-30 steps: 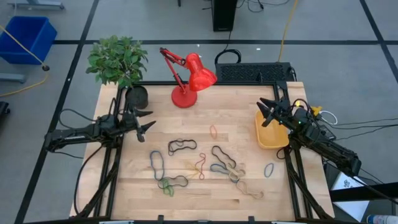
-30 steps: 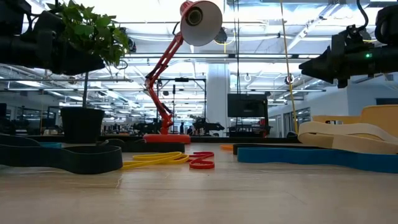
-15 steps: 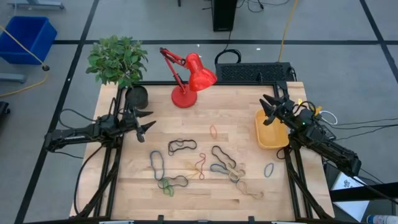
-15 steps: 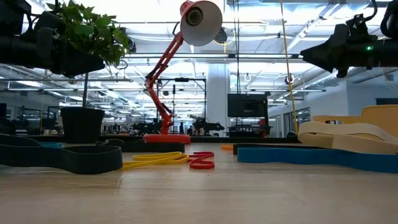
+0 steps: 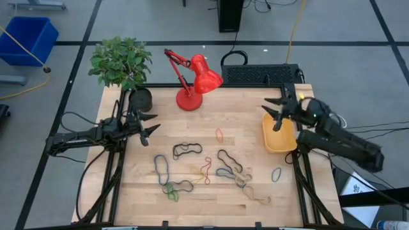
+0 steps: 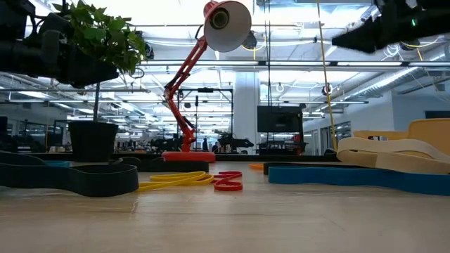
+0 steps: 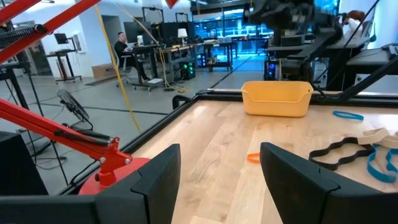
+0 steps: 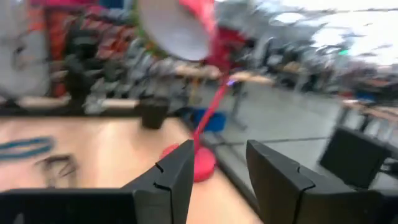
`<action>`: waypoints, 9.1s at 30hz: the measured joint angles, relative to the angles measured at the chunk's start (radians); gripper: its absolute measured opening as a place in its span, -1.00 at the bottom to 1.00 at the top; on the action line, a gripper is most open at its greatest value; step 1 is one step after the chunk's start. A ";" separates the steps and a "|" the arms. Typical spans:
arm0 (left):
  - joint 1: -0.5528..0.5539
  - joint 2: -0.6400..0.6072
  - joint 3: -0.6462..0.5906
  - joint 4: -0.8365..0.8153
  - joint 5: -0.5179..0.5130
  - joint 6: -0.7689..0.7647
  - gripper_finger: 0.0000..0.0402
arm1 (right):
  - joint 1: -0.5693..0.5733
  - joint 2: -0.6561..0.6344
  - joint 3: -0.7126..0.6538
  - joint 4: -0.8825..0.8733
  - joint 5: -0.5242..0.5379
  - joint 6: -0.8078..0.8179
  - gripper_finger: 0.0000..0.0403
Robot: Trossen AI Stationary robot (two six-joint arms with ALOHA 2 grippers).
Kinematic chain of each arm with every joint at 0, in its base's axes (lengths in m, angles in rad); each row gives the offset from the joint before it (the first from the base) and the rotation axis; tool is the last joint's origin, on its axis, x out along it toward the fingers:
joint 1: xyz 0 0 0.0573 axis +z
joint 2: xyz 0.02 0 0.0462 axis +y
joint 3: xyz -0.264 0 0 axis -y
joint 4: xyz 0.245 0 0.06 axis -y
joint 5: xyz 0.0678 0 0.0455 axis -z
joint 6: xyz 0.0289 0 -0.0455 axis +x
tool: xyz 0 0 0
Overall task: Pick and place rubber bands into bin
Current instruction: Put the right blue rubber band into the yellow bin, then put the top white rubber band into the yellow bin
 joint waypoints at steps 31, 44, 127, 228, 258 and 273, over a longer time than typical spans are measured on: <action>0.000 0.000 0.000 -0.009 -0.004 0.004 0.13 | 0.986 0.942 0.476 -0.953 0.133 0.219 -0.31; 0.000 0.000 0.000 -0.009 -0.004 0.005 0.13 | 1.149 0.996 0.282 -0.806 0.079 0.358 -0.31; 0.000 0.000 0.000 -0.004 0.005 -0.081 0.13 | 0.693 0.632 0.450 -0.369 1.050 0.469 -1.00; 0.000 0.000 0.000 0.000 0.004 -0.075 0.13 | 0.695 0.720 0.212 0.262 0.069 0.348 -0.30; 0.000 0.000 0.000 -0.002 0.004 -0.078 0.13 | 1.040 1.124 0.398 -0.334 0.264 0.736 -0.38; 0.000 0.000 0.000 -0.002 0.003 -0.078 0.13 | 1.038 1.189 0.398 -0.327 0.234 0.818 -0.38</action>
